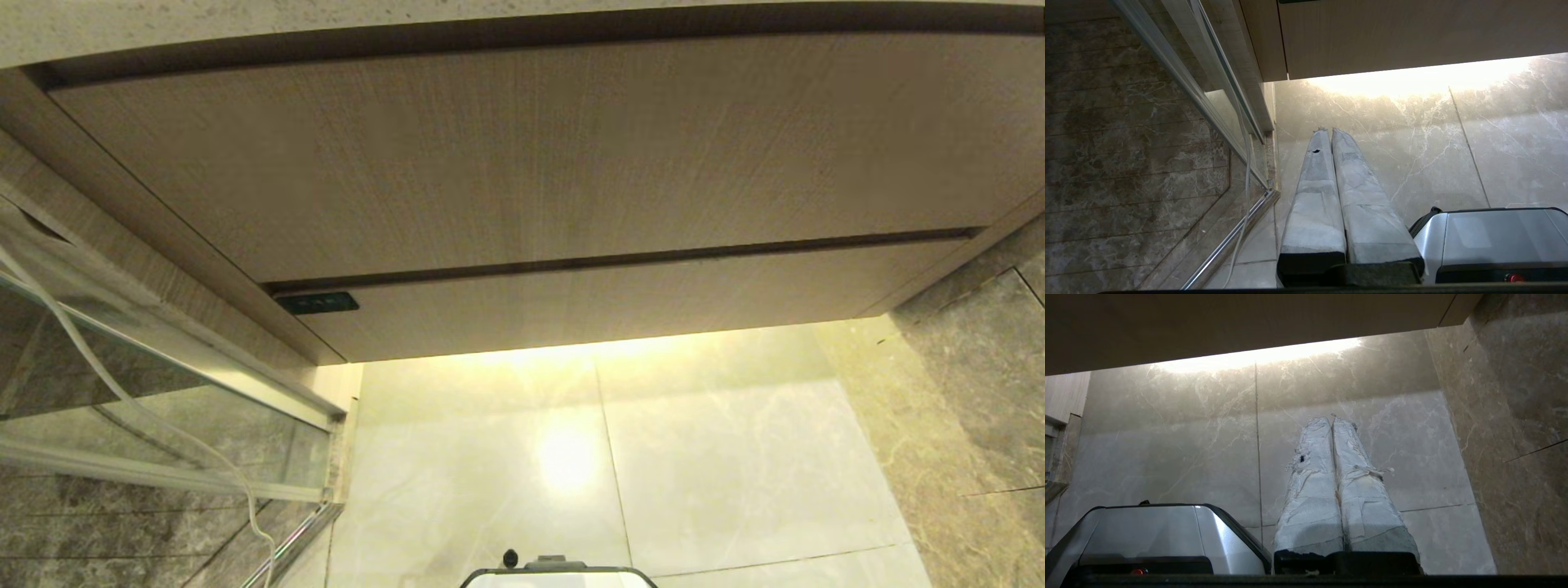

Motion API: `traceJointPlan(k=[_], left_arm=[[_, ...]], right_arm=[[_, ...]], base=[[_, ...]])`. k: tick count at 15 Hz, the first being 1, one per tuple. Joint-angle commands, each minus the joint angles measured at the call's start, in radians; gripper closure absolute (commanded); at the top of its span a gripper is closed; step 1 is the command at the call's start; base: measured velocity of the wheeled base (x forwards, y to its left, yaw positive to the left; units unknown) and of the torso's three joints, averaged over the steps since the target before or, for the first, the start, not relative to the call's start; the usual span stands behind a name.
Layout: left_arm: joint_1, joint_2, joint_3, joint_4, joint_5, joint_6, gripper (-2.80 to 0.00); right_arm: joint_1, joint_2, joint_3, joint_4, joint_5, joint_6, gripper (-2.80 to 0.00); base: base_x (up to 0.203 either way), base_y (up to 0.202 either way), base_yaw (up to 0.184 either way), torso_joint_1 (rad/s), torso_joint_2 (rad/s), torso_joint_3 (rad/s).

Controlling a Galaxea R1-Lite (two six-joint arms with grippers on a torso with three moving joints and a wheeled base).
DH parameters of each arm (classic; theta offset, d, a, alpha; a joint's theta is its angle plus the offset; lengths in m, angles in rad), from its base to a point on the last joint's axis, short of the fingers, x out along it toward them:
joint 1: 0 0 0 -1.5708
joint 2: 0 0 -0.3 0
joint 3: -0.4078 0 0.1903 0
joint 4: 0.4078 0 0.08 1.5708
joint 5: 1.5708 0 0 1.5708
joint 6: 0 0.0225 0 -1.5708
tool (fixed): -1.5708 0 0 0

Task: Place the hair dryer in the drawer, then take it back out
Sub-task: Pull open the drawer

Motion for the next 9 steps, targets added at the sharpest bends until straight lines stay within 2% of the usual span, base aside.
traceJointPlan(k=[1, 5, 7, 9], left_arm=[[0.0, 0.0, 0.001, 0.0, 0.0, 0.0, 0.0], [0.0, 0.0, 0.001, 0.0, 0.0, 0.0, 0.0], [0.0, 0.0, 0.001, 0.0, 0.0, 0.0, 0.0], [0.0, 0.0, 0.0, 0.0, 0.0, 0.0, 0.0]], right_arm=[[0.0, 0.001, 0.002, -0.002, -0.003, 0.0, 0.0], [0.001, 0.001, -0.052, 0.008, -0.006, -0.017, 0.0], [0.001, 0.028, -0.197, 0.078, -0.008, -0.02, 0.0], [0.001, 0.096, -0.4, 0.187, -0.003, -0.022, 0.0]], base=[[0.0, 0.0, 0.0, 0.0, 0.0, 0.0], [0.0, 0.0, 0.0, 0.0, 0.0, 0.0], [0.0, 0.0, 0.0, 0.0, 0.0, 0.0], [0.0, 0.0, 0.0, 0.0, 0.0, 0.0]])
